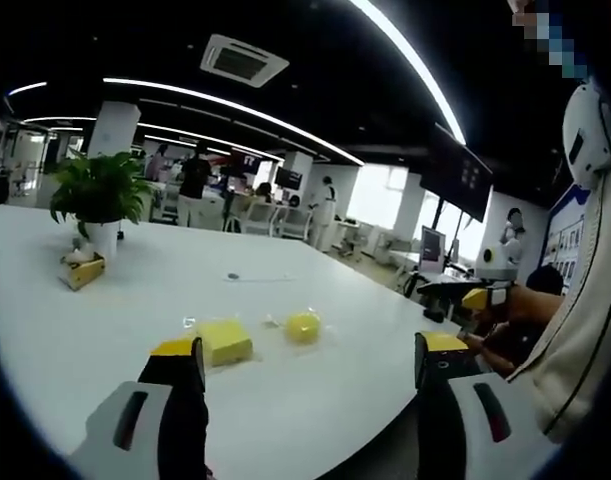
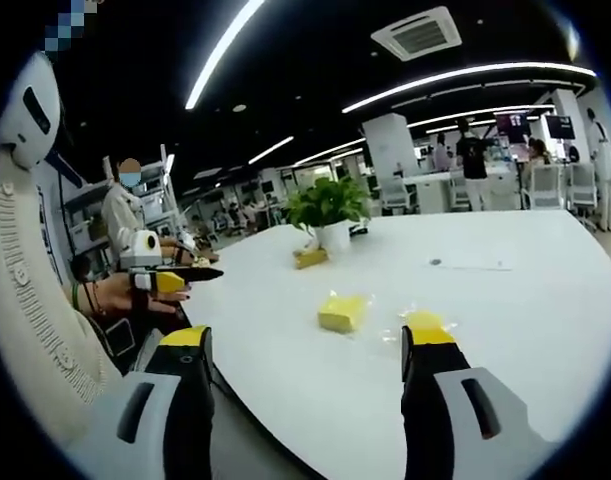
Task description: Compare the silicone blocks by pressing each to a similar depth, holding the contact briefly, and releasing to observe deformation and rebound differences across the visible hardness samples.
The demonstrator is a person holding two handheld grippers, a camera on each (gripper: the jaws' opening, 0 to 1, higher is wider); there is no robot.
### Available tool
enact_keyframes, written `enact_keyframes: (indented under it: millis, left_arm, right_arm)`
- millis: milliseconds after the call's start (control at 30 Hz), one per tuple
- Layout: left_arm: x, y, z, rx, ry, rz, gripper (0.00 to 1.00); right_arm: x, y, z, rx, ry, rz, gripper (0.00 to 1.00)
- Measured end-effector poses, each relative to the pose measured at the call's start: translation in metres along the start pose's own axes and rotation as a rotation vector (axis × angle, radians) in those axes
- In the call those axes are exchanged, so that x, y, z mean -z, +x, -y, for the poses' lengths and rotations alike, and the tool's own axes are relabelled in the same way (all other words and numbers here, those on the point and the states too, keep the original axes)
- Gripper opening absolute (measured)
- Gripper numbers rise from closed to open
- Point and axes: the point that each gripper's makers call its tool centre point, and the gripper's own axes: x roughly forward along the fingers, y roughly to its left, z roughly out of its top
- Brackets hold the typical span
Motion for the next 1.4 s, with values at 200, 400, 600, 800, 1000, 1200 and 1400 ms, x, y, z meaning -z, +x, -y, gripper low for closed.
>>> enact_keyframes:
  millis: [200, 400, 600, 800, 1000, 1200, 1400]
  left_arm:
    - [0.004, 0.005, -0.002, 0.018, -0.009, -0.014, 0.87]
    - [0.004, 0.014, -0.001, 0.062, -0.027, -0.037, 0.9]
    - [-0.011, 0.031, -0.02, 0.048, -0.033, -0.014, 0.97]
    - [-0.023, 0.047, -0.034, 0.101, -0.124, -0.001, 0.88]
    - [-0.031, 0.071, -0.069, 0.063, -0.233, 0.026, 0.84]
    - [-0.035, 0.094, -0.112, 0.019, -0.361, 0.086, 0.76]
    - [-0.016, 0.117, -0.156, -0.009, -0.513, 0.112, 0.56]
  right_arm:
    - [0.004, 0.002, 0.004, 0.003, 0.018, -0.006, 0.71]
    - [0.005, 0.004, 0.011, 0.012, 0.035, -0.01, 0.71]
    - [0.007, 0.008, 0.019, 0.021, 0.05, -0.024, 0.7]
    - [0.005, 0.012, 0.026, 0.031, 0.059, -0.034, 0.7]
    - [0.006, 0.02, 0.034, 0.04, 0.075, -0.048, 0.69]
    - [0.011, 0.028, 0.038, 0.044, 0.083, -0.07, 0.71]
    - [0.002, 0.03, 0.051, 0.071, 0.047, -0.055, 0.75]
